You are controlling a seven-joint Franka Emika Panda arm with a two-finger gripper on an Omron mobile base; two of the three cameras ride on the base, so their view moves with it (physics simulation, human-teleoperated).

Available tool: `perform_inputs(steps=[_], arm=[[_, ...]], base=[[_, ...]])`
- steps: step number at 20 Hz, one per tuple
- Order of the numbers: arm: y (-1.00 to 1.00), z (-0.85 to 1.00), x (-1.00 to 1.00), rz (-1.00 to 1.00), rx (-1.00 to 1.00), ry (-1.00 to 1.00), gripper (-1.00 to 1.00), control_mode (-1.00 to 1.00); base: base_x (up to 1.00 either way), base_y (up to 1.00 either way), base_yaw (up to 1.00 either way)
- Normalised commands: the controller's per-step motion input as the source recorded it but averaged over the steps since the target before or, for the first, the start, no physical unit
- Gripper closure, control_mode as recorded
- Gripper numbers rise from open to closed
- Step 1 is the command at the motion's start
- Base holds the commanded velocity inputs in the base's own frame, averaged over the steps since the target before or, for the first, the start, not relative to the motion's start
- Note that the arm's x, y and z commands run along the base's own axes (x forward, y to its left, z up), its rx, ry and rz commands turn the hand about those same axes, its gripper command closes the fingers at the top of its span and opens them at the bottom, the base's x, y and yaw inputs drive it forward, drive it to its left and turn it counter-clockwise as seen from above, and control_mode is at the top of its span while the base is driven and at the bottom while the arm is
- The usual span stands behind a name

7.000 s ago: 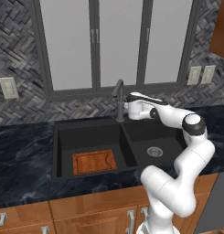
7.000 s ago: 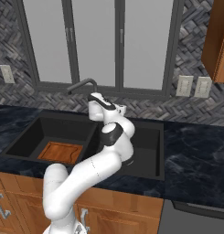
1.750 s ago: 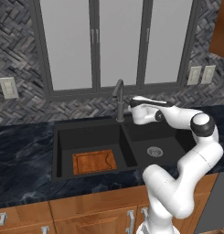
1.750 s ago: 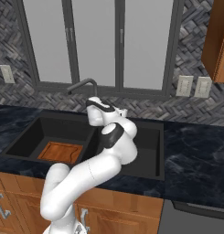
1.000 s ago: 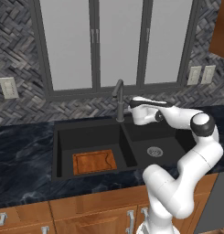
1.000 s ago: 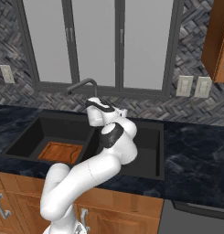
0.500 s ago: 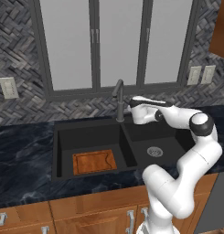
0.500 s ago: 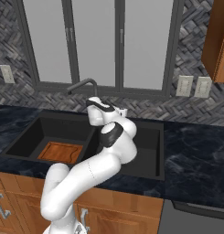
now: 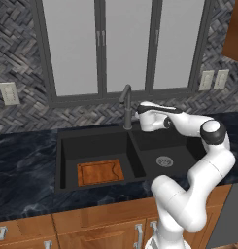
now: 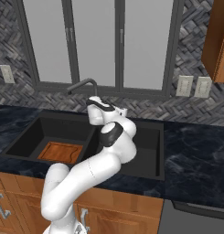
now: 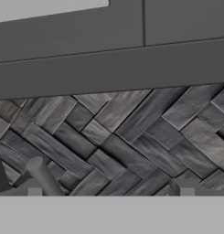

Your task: Turn on the sink faucet with hot water and rinse the cutting board for ten seconds, then turn off the faucet. Push the cutting board to reach the water if necessary.

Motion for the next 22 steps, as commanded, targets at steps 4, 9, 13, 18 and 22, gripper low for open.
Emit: perform_inputs(steps=[4, 9, 13, 18, 22], arm=[[-0.31, 0.0, -0.05, 0.0, 0.0, 0.0, -1.0, -1.0], [-0.4, 0.0, -0.09, 0.0, 0.0, 0.0, -1.0, -1.0], [-0.49, 0.0, -0.18, 0.0, 0.0, 0.0, -1.0, -1.0], [-0.54, 0.0, -0.11, 0.0, 0.0, 0.0, -1.0, -1.0], [-0.59, 0.0, -0.12, 0.0, 0.0, 0.0, -1.0, -1.0]], base=[[0.0, 0.0, 0.0], [0.0, 0.0, 0.0], [0.0, 0.0, 0.0], [0.0, 0.0, 0.0], [0.0, 0.0, 0.0]])
